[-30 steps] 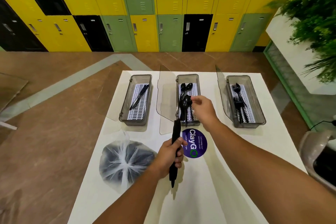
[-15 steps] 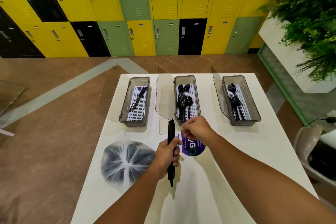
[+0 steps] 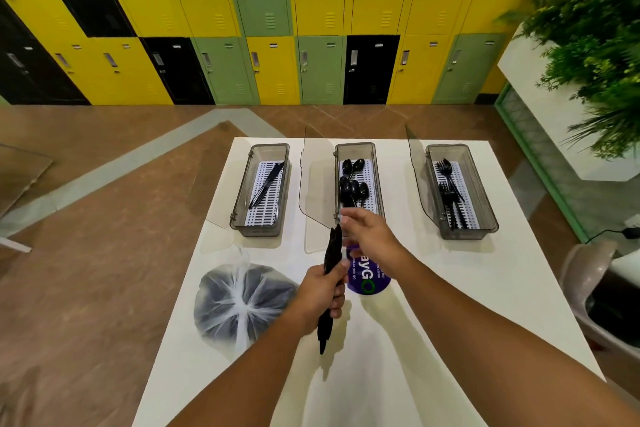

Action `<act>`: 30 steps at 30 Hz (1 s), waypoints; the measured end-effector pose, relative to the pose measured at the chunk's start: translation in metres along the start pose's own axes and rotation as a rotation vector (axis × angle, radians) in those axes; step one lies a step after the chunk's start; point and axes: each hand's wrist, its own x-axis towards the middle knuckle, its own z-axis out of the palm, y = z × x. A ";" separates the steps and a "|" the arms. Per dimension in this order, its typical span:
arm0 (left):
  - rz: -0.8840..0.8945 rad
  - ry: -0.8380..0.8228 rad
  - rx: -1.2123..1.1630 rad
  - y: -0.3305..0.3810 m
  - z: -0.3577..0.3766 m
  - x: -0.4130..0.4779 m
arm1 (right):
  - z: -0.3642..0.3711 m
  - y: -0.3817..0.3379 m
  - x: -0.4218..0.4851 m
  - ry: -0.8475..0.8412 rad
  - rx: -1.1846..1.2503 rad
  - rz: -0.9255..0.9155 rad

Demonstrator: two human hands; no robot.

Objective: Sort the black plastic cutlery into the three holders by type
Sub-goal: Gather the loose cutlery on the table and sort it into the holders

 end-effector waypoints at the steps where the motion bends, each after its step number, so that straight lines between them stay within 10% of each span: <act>1: 0.002 -0.017 0.006 0.000 0.002 0.000 | 0.001 -0.001 -0.002 -0.032 -0.025 -0.027; 17: -0.012 -0.090 0.122 0.010 0.017 -0.006 | -0.017 0.018 -0.023 -0.306 -0.110 0.102; 30: 0.008 -0.124 0.272 0.001 0.015 -0.007 | -0.026 0.005 -0.021 -0.201 0.071 0.102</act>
